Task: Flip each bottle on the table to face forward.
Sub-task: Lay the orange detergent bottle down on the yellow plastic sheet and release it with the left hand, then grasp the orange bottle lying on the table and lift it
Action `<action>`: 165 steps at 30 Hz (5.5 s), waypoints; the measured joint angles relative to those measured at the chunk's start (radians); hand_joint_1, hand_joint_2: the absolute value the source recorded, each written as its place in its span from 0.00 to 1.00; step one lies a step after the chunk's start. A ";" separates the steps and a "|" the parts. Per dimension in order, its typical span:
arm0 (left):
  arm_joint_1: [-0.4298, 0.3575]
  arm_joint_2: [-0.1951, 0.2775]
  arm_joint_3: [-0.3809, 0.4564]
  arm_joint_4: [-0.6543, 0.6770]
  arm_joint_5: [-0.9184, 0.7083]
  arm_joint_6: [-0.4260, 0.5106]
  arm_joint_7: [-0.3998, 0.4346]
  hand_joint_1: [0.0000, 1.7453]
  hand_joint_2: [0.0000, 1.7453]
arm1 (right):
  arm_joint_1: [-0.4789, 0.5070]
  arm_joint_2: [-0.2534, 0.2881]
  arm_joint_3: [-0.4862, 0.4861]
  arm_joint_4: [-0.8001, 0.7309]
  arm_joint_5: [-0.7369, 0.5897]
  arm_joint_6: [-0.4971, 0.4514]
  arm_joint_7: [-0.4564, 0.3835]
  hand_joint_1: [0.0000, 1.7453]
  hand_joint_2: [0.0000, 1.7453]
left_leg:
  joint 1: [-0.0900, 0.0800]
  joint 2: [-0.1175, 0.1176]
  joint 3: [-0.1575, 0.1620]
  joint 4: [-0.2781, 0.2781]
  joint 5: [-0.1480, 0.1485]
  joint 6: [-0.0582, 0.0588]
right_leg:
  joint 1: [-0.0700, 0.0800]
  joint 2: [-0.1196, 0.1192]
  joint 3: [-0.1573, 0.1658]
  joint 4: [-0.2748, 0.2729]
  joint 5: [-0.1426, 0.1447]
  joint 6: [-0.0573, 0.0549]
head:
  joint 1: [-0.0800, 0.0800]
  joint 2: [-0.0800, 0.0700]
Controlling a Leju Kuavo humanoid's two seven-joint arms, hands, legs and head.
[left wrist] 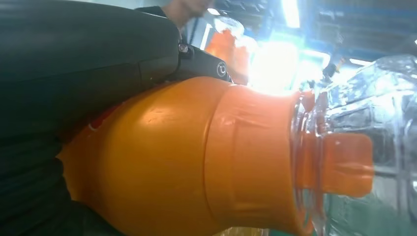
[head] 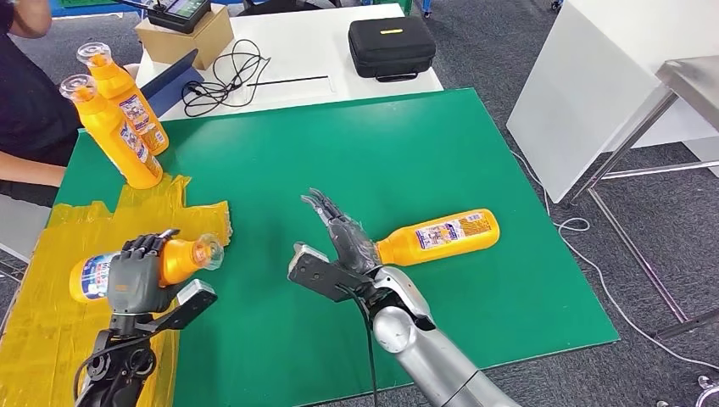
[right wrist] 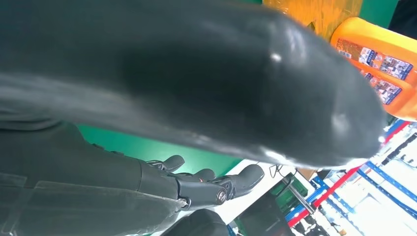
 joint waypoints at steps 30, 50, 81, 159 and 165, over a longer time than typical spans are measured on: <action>-0.075 0.049 -0.044 0.351 0.036 -0.053 0.124 0.00 0.00 | 0.012 -0.039 0.014 -0.036 -0.044 0.005 -0.063 0.00 0.00 | 0.001 -0.001 0.008 -0.001 -0.001 -0.001 | 0.000 -0.001 0.010 0.000 0.000 -0.001 | 0.000 0.000; 0.323 0.059 0.033 -0.547 0.842 -0.323 -0.072 0.00 0.00 | -0.079 -0.029 0.058 0.049 -0.119 -0.067 -0.096 0.00 0.00 | 0.003 0.001 0.005 0.000 0.000 -0.007 | 0.002 0.003 0.003 0.001 0.001 -0.004 | 0.000 0.000; 0.445 -0.007 0.026 -0.964 1.017 -0.391 -0.140 0.00 0.00 | 0.283 -0.374 -0.255 -0.427 0.582 0.194 0.097 0.00 1.00 | 0.002 0.000 0.002 0.000 -0.002 -0.003 | 0.001 0.001 0.003 -0.001 0.001 -0.003 | 0.000 0.000; 0.352 -0.099 0.030 -0.747 1.462 -0.660 0.035 0.00 1.00 | -0.236 -0.015 0.025 0.280 -0.071 -0.135 -0.219 1.00 1.00 | 0.004 0.001 0.003 0.000 0.000 -0.003 | 0.004 0.000 0.001 0.000 0.001 -0.004 | 0.000 0.000; 0.236 -0.128 -0.056 -0.622 1.439 -0.649 0.034 0.00 1.00 | -0.241 0.038 0.024 0.275 -0.053 -0.130 -0.155 1.00 1.00 | 0.002 -0.002 0.001 0.000 0.003 -0.003 | 0.003 -0.002 0.002 0.000 0.003 -0.003 | 0.000 0.000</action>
